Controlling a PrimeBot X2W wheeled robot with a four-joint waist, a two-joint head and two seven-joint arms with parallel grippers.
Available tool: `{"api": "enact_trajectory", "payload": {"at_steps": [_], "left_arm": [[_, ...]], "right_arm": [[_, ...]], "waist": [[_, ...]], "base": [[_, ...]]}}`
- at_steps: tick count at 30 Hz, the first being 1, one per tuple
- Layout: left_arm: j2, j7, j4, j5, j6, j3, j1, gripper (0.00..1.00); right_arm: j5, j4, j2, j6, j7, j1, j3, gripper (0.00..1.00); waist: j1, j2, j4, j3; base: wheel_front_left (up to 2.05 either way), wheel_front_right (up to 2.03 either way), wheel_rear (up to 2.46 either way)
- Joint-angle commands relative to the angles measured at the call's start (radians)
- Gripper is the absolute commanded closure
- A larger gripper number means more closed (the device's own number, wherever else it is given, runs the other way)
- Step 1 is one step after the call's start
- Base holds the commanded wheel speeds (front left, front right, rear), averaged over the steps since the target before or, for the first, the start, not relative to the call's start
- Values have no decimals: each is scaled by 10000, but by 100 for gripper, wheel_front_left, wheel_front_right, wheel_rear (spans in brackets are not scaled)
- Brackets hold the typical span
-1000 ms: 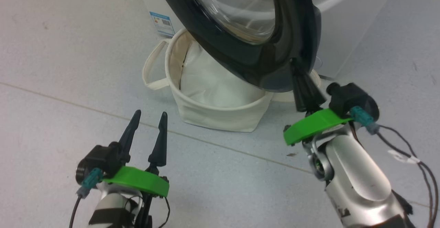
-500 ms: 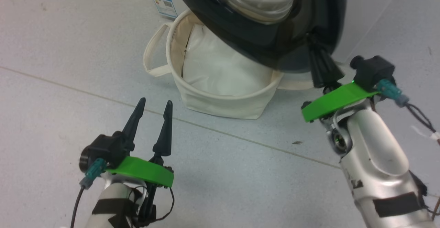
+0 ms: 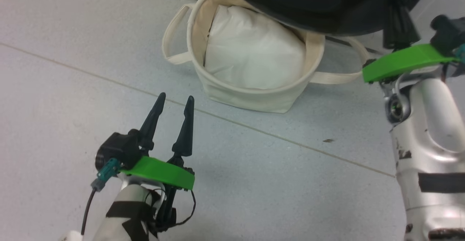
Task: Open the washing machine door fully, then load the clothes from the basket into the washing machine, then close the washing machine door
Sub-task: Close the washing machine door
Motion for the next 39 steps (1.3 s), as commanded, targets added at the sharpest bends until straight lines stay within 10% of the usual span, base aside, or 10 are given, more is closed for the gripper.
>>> {"api": "enact_trajectory", "payload": {"at_steps": [1,39], "left_arm": [[139,-116,-352,-104,112,205,-218,0],[139,-116,-447,-871,435,-106,-704,0]], "right_arm": [[-196,-210,130,-4,-122,-496,-62,100],[-2000,440,130,-4,-122,-3661,-3357,100]], "waist": [[-1,0,163,182],[-1,0,680,1418]], "base": [[0,0,0],[0,0,0]]}}
